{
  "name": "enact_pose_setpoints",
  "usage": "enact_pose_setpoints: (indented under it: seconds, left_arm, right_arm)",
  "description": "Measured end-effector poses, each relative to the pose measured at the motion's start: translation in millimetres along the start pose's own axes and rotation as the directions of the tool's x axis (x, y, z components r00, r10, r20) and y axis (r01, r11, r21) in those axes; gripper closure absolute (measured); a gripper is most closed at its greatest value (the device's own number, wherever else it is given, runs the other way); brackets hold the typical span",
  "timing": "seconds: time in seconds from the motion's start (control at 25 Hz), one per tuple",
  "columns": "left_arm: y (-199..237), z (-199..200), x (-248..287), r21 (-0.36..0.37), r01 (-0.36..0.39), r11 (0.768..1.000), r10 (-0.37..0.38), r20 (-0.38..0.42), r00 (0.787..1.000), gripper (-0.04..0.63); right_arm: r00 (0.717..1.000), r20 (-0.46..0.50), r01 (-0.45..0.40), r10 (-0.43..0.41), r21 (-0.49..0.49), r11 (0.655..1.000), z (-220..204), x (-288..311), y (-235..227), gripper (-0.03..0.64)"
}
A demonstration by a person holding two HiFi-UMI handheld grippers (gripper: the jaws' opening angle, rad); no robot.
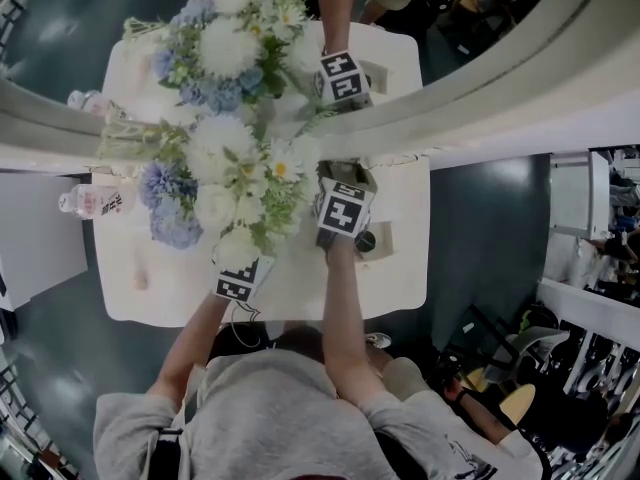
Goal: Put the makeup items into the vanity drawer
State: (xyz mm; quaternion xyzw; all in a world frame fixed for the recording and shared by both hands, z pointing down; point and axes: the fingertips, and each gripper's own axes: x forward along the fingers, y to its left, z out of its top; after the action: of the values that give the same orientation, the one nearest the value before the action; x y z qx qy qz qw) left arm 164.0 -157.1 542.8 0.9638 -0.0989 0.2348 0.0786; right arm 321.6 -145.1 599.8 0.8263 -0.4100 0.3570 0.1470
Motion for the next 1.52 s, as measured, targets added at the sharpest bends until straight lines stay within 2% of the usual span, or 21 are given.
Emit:
enact_pose_setpoints:
  seconds: [0.36, 0.52, 0.72, 1.08, 1.52]
  left_arm:
    - [1, -1, 0, 0.002, -0.008, 1.000, 0.008, -0.002, 1.000, 0.594]
    - [0, -2, 2, 0.005, -0.009, 1.000, 0.009, -0.007, 1.000, 0.594]
    - [0, -2, 2, 0.006, -0.010, 1.000, 0.010, -0.009, 1.000, 0.594]
    - [2, -4, 1, -0.001, -0.013, 1.000, 0.013, -0.011, 1.000, 0.594]
    - [4, -5, -3, -0.010, -0.016, 1.000, 0.016, -0.008, 1.000, 0.594]
  right_arm:
    - [1.000, 0.006, -0.007, 0.007, -0.032, 0.999, -3, 2, 0, 0.352]
    - [1.000, 0.008, -0.020, 0.021, -0.063, 0.998, 1, -2, 14, 0.447]
    - [1.000, 0.016, -0.010, 0.012, -0.137, 0.991, 0, 0, 22, 0.517]
    - [0.999, 0.029, 0.037, -0.031, -0.242, 0.970, 0, 1, 28, 0.556]
    - [0.995, 0.060, 0.093, -0.075, -0.406, 0.909, -1, -8, 32, 0.597]
